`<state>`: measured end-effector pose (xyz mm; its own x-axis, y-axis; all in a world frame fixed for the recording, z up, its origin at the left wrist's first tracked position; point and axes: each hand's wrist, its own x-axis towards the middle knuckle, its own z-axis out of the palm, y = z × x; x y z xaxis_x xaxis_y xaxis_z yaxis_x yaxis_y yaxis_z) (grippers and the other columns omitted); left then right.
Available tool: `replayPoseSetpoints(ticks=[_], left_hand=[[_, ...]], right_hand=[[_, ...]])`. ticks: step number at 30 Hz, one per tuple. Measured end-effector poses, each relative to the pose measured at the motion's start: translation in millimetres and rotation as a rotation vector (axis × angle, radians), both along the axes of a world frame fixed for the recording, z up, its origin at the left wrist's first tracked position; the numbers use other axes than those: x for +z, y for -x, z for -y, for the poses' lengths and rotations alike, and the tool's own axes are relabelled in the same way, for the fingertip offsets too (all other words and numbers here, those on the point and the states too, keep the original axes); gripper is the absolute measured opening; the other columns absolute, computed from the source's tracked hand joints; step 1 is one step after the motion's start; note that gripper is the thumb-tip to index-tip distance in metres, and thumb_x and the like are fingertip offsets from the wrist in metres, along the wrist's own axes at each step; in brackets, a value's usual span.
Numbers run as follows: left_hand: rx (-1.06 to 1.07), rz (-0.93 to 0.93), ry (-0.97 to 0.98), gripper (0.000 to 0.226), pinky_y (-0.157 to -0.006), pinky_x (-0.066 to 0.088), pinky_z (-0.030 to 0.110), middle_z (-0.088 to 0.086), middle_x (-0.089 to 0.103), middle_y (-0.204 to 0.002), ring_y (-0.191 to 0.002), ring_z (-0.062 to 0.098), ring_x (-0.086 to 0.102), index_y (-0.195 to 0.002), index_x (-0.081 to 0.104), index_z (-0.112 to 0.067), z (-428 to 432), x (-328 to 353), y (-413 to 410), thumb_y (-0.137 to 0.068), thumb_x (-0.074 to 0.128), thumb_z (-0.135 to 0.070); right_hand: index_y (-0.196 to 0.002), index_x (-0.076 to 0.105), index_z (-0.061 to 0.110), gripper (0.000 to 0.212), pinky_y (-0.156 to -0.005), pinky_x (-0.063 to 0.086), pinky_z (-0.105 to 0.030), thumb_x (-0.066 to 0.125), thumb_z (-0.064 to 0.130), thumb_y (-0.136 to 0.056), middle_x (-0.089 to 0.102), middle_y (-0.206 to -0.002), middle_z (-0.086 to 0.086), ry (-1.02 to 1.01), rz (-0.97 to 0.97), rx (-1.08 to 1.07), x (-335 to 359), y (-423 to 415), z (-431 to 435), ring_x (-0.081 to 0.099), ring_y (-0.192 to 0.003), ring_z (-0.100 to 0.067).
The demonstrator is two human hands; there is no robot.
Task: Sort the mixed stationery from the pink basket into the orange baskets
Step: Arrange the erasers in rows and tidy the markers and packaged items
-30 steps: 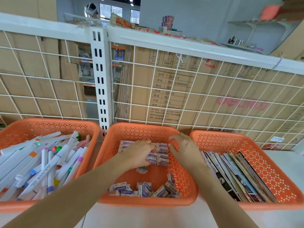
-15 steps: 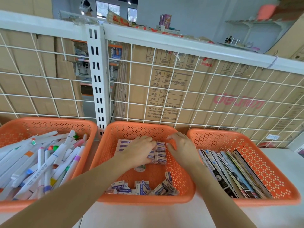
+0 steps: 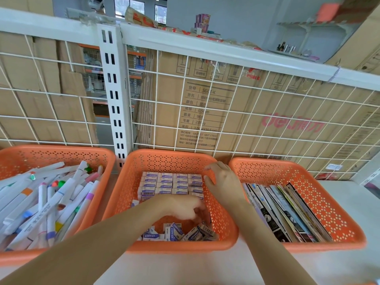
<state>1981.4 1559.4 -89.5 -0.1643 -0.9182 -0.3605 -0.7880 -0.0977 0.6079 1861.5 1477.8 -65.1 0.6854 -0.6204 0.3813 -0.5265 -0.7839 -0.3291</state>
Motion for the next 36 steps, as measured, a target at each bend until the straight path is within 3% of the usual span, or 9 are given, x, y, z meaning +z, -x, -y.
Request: replayPoseSetpoints(ticks=[5, 9, 13, 16, 19, 23, 27, 31, 36], left_hand=[[0.015, -0.055, -0.078, 0.025, -0.074, 0.048, 0.026, 0.000, 0.065, -0.101, -0.083, 0.011, 0.058, -0.110, 0.061, -0.017, -5, -2, 5, -0.086, 0.064, -0.017], [0.060, -0.043, 0.002, 0.026, -0.066, 0.043, 0.026, 0.001, 0.060, -0.094, -0.077, 0.015, 0.054, -0.111, 0.060, -0.008, -8, 13, 5, -0.086, 0.056, -0.003], [0.189, -0.102, 0.011, 0.026, -0.047, 0.038, 0.011, 0.008, 0.058, -0.088, -0.057, 0.005, 0.051, -0.113, 0.057, -0.002, -18, 30, -11, -0.087, 0.054, 0.000], [0.260, -0.196, -0.007, 0.023, -0.055, 0.045, 0.019, 0.008, 0.056, -0.074, -0.052, 0.004, 0.054, -0.107, 0.059, -0.001, -29, 33, -27, -0.086, 0.053, 0.004], [0.344, -0.294, -0.019, 0.019, -0.073, 0.055, 0.025, 0.007, 0.059, -0.087, -0.075, 0.014, 0.063, -0.104, 0.060, -0.004, -38, 30, -39, -0.087, 0.055, 0.003], [0.404, -0.403, -0.016, 0.016, -0.069, 0.055, 0.022, 0.005, 0.060, -0.088, -0.074, 0.012, 0.065, -0.101, 0.056, -0.009, -47, 28, -46, -0.088, 0.057, 0.001], [0.427, -0.441, 0.002, 0.013, -0.069, 0.056, 0.022, 0.005, 0.061, -0.087, -0.070, 0.009, 0.064, -0.096, 0.058, -0.011, -53, 29, -45, -0.088, 0.060, -0.001], [0.462, -0.478, 0.033, 0.013, -0.068, 0.056, 0.023, 0.005, 0.059, -0.090, -0.069, 0.010, 0.063, -0.096, 0.063, -0.012, -58, 31, -47, -0.088, 0.060, -0.002], [0.522, -0.543, 0.153, 0.012, -0.069, 0.057, 0.028, 0.007, 0.063, -0.091, -0.074, 0.017, 0.065, -0.095, 0.062, -0.008, -58, 36, -45, -0.085, 0.065, -0.004]], right_hand=[[-0.108, 0.064, 0.012, 0.021, -0.089, 0.042, -0.030, 0.059, 0.016, -0.088, 0.062, -0.113, -0.003, 0.014, 0.016, 0.007, -1, 0, 1, 0.055, -0.106, -0.022], [-0.105, 0.065, 0.011, 0.020, -0.087, 0.042, -0.032, 0.060, 0.014, -0.086, 0.063, -0.111, -0.004, 0.011, 0.013, 0.010, -1, 0, 1, 0.056, -0.104, -0.024], [-0.106, 0.065, 0.011, 0.019, -0.084, 0.044, -0.030, 0.058, 0.014, -0.088, 0.065, -0.110, -0.001, 0.016, -0.012, 0.064, 5, 2, -2, 0.059, -0.101, -0.021], [-0.104, 0.069, 0.015, 0.018, -0.082, 0.046, -0.026, 0.057, 0.015, -0.090, 0.069, -0.104, 0.002, -0.129, -0.187, 0.260, 15, 6, -8, 0.061, -0.094, -0.014], [-0.105, 0.071, 0.012, 0.020, -0.083, 0.042, -0.025, 0.062, 0.012, -0.086, 0.069, -0.103, -0.001, -0.272, -0.469, 0.441, 26, 5, -15, 0.059, -0.094, -0.013], [-0.106, 0.071, 0.011, 0.024, -0.084, 0.047, -0.028, 0.067, 0.015, -0.083, 0.071, -0.102, -0.004, -0.504, -0.731, 0.563, 28, -4, -29, 0.063, -0.093, -0.016], [-0.104, 0.073, 0.015, 0.028, -0.079, 0.049, -0.036, 0.073, 0.024, -0.078, 0.071, -0.097, -0.005, -0.444, -0.878, 0.558, 14, -7, -34, 0.062, -0.087, -0.021], [-0.091, 0.070, 0.008, 0.020, -0.071, 0.048, -0.035, 0.072, 0.024, -0.079, 0.067, -0.084, -0.005, -0.487, -0.669, 0.507, 15, -8, -27, 0.060, -0.075, -0.019], [-0.092, 0.063, 0.010, 0.012, -0.058, 0.052, -0.021, 0.069, 0.006, -0.082, 0.064, -0.074, -0.009, -0.896, -0.288, 0.421, 24, -10, -23, 0.061, -0.059, -0.011]])
